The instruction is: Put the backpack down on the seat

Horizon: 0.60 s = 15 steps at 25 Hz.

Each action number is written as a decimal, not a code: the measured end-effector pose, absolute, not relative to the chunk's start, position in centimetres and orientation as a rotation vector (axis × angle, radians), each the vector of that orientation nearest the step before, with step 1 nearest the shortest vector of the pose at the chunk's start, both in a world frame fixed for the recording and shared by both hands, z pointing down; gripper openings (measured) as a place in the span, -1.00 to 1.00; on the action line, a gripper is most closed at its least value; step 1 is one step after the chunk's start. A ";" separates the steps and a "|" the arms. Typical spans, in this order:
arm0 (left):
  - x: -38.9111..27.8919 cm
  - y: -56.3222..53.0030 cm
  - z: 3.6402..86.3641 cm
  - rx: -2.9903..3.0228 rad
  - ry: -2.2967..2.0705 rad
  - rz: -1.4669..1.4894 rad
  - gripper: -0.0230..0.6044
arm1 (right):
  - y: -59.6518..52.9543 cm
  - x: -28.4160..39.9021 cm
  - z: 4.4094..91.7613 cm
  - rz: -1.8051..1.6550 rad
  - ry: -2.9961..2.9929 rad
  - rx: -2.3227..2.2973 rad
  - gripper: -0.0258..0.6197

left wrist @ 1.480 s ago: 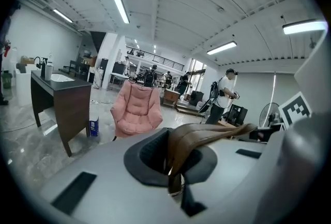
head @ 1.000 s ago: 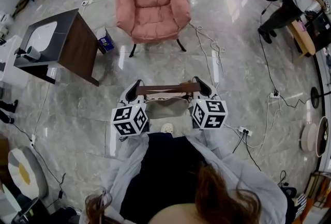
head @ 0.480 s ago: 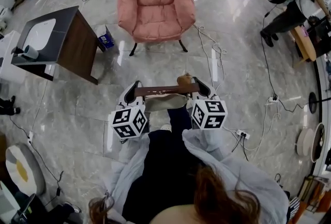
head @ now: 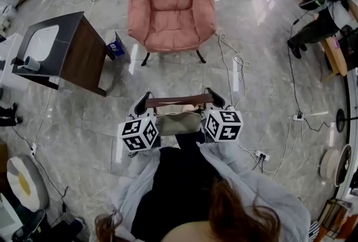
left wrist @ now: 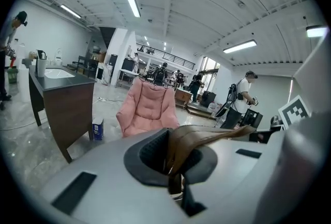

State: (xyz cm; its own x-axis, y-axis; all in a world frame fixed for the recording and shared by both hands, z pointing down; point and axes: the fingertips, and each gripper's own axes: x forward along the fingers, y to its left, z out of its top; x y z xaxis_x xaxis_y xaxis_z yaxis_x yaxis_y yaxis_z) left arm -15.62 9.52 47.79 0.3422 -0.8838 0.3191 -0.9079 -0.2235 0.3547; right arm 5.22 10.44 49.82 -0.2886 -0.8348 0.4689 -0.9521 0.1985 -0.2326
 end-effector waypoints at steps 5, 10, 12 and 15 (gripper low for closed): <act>-14.0 4.9 47.1 2.126 -1.568 0.071 -0.88 | 5.6 6.8 49.2 0.723 -2.239 1.695 -0.90; -12.5 0.8 46.1 2.132 -1.579 0.063 -0.88 | 0.9 8.2 47.7 0.688 -2.270 1.697 -0.90; -12.0 -0.8 45.6 2.140 -1.579 0.051 -0.88 | -0.8 8.7 47.0 0.670 -2.283 1.703 -0.90; -11.4 -3.2 45.1 2.142 -1.584 0.036 -0.88 | -3.3 9.3 46.4 0.647 -2.298 1.703 -0.90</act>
State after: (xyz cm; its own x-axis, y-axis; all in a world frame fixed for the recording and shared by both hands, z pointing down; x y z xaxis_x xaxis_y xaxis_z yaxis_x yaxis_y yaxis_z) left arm -11.37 -3.17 45.14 0.3323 -0.8962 0.2939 -0.9088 -0.2208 0.3540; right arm 9.25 -3.26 46.37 -0.3113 -0.8544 0.4160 -0.9460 0.2369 -0.2213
